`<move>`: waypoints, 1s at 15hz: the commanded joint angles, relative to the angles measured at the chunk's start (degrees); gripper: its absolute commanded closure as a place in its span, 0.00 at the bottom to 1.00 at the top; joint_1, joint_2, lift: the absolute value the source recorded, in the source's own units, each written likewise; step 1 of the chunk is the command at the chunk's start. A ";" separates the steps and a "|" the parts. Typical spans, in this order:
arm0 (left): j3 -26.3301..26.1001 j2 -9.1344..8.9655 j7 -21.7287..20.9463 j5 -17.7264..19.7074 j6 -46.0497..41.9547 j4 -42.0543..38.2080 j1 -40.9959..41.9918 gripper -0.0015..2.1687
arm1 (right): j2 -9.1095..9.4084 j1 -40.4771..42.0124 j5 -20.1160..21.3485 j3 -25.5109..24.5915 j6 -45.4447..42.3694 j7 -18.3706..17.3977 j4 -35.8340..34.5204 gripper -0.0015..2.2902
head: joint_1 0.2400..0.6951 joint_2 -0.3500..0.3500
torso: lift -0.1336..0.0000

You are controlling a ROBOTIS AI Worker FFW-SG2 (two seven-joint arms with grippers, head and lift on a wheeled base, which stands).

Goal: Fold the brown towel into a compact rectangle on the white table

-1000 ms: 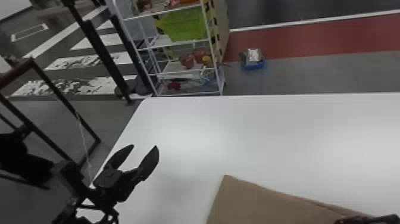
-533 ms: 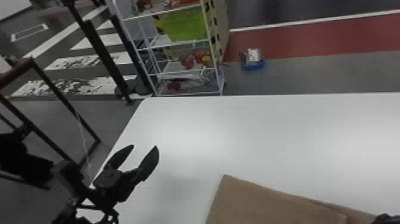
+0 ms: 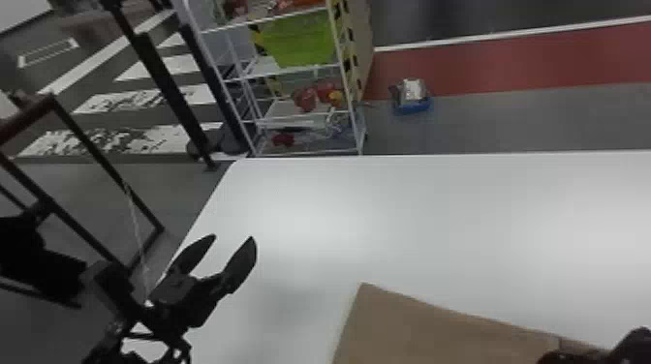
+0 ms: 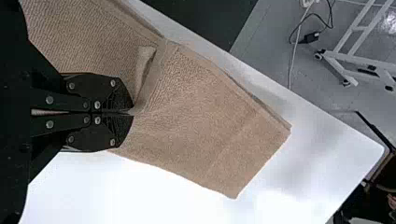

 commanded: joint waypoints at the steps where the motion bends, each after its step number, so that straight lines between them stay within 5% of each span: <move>1: -0.17 -0.24 0.49 -0.35 -1.91 1.05 -0.85 0.01 | -0.63 2.03 -0.73 -3.36 0.08 0.28 -3.29 0.67 | 1.00 1.00 | 0.08; 4: -0.61 -0.24 1.20 -3.34 -6.48 5.97 -4.98 0.01 | -0.63 4.05 -1.34 -7.05 -0.63 0.28 -4.70 0.67 | 1.00 1.00 | 0.08; 9: -0.34 -0.24 1.37 -7.38 -7.71 12.65 -10.35 0.01 | 1.04 5.72 1.21 -5.73 -3.26 0.28 -3.56 0.67 | 1.00 1.00 | 0.08; 12: 1.15 -0.24 1.28 -7.47 -7.88 13.27 -10.96 0.01 | 2.97 5.72 -3.72 -9.25 -2.38 0.28 -6.37 0.67 | 1.00 1.00 | 0.08; 15: 2.38 -0.24 1.02 -7.29 -7.88 13.36 -11.22 0.01 | 2.62 9.59 -5.30 -14.78 -2.74 0.28 -10.94 0.67 | 1.00 1.00 | 0.08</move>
